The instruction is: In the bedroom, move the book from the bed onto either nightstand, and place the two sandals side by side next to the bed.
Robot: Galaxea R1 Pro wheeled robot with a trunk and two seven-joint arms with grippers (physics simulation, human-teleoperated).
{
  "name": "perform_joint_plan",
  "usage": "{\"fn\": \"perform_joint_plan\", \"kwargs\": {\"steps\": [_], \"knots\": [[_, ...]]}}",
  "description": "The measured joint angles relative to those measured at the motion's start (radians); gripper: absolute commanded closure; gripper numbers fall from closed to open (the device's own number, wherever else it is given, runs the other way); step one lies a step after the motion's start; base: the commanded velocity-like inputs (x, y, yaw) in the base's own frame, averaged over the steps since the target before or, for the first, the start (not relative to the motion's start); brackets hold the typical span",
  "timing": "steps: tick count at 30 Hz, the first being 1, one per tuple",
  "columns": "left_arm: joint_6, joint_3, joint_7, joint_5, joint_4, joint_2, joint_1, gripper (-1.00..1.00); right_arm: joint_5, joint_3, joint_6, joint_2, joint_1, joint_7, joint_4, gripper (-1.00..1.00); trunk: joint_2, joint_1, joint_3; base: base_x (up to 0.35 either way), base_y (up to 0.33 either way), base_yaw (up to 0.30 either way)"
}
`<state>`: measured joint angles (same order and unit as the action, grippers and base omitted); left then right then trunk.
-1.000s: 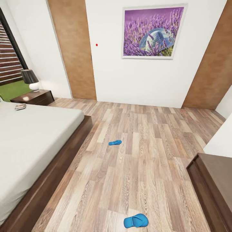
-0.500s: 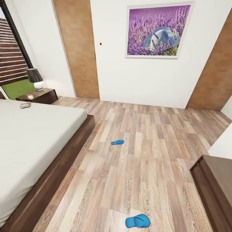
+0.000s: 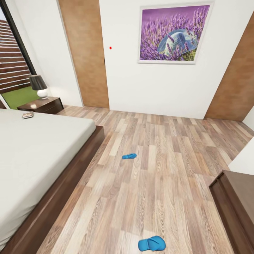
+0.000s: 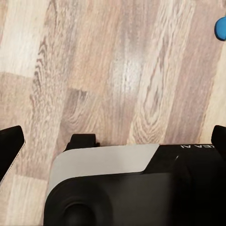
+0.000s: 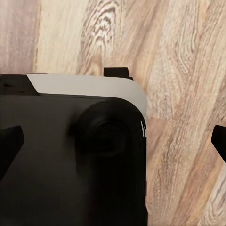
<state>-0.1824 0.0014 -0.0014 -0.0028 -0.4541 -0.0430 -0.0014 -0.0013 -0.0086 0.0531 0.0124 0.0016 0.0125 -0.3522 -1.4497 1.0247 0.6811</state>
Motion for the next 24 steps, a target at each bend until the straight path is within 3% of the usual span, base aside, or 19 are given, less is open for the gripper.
{"fn": "perform_joint_plan", "kwargs": {"steps": [8,24], "knots": [[0.000,0.000,0.000,0.000,-0.001,0.000,0.000,-1.00,0.000,0.000,0.000,0.000,0.000,0.000,0.000,-1.00,0.000,0.000,0.000,0.213,0.141,0.000],[-0.001,0.000,0.000,0.000,-0.002,0.000,0.000,-1.00,0.000,0.000,0.000,0.000,0.001,0.000,0.000,-1.00,0.000,0.000,0.000,0.071,0.076,0.000]]}}
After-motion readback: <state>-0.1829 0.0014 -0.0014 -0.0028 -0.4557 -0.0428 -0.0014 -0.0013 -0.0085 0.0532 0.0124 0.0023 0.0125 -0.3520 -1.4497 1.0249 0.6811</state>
